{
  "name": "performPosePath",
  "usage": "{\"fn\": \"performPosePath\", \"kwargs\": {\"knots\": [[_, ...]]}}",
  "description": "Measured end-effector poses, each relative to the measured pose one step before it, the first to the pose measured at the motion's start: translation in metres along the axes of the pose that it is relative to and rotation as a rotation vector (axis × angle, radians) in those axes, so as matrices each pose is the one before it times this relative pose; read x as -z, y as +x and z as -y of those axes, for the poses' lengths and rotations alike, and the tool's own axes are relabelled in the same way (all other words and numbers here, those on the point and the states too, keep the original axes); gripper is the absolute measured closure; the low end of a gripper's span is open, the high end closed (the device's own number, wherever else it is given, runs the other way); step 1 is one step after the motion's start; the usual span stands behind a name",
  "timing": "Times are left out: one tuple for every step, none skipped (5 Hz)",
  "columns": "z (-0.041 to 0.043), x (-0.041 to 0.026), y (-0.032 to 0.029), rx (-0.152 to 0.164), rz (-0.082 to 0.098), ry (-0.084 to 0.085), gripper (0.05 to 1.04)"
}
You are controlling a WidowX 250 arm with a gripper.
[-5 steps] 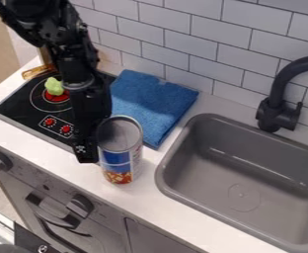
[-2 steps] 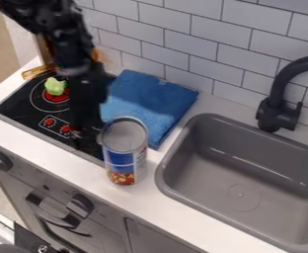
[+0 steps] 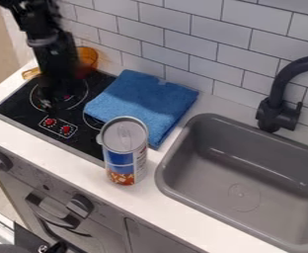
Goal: Moved the can between the corners of the stove and sink
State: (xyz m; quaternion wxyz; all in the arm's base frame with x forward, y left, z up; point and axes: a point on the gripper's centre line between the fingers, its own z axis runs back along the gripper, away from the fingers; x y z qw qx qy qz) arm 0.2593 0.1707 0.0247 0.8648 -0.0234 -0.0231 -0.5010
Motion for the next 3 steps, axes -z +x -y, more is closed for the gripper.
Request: {"fn": "performPosePath", "kwargs": {"knots": [[-0.02233, -0.00922, -0.02129, -0.0420, 0.0369, 0.0245, 0.083], [-0.02425, 0.00017, -0.01429, -0.0915, 0.0596, 0.0362, 0.083], [-0.02432, -0.00470, -0.00980, -0.1323, 0.0707, 0.0158, 0.083]]}}
